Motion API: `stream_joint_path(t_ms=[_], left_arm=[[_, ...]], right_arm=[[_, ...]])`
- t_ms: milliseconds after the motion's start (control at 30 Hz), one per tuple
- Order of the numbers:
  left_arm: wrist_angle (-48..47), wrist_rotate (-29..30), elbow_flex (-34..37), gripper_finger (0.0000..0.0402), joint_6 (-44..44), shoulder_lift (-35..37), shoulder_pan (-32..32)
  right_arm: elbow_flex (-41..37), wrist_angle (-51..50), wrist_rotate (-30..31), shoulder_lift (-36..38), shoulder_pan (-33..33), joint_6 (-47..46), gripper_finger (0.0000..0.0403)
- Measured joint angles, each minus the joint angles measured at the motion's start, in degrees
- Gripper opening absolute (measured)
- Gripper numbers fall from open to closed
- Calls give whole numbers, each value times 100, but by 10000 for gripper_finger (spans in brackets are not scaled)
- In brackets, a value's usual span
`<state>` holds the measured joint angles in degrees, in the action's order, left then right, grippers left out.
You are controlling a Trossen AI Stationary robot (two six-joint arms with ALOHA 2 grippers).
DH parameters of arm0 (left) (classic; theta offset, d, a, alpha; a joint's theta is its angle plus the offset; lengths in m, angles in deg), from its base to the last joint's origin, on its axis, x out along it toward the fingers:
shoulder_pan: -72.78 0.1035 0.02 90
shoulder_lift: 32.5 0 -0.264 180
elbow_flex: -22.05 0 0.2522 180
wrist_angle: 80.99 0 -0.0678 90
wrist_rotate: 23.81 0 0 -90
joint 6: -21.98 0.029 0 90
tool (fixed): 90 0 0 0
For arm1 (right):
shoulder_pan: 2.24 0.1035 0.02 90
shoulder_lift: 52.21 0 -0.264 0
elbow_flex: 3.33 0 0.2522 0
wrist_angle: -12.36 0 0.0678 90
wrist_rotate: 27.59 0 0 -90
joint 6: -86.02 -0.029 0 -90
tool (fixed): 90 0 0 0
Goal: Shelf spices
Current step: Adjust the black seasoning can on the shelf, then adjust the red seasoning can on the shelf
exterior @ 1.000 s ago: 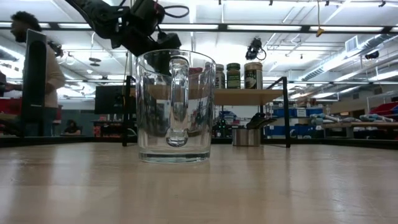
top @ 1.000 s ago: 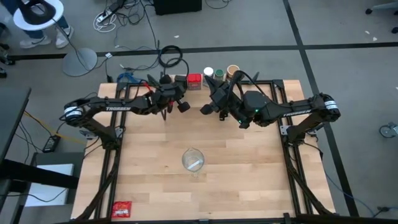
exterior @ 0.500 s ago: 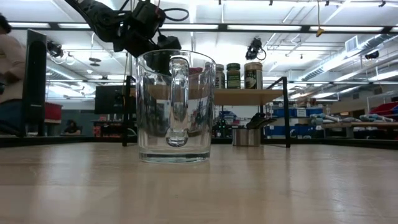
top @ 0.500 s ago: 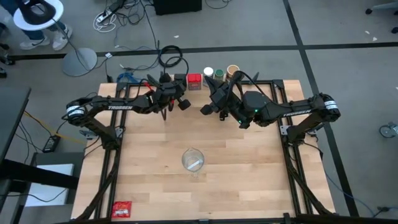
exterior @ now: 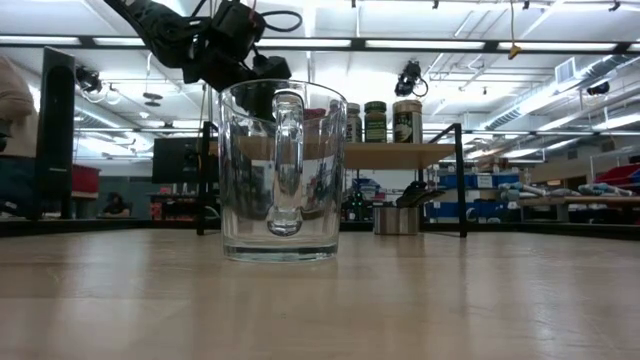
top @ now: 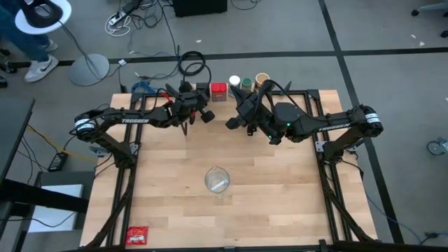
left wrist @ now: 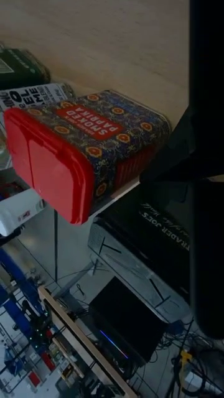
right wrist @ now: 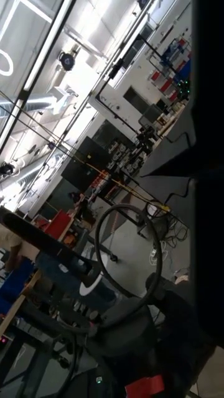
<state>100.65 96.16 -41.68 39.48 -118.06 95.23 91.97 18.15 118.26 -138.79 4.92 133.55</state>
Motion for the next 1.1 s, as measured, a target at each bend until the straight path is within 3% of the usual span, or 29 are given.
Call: stream_joint_path(t_ms=[667, 1100], left_arm=[[-151, 147, 0, 1, 2, 0, 35], [27, -11, -2, 1, -15, 55, -521]], right_arm=[[0, 2, 1, 0, 0, -2, 0], [0, -11, 3, 0, 25, -2, 0]])
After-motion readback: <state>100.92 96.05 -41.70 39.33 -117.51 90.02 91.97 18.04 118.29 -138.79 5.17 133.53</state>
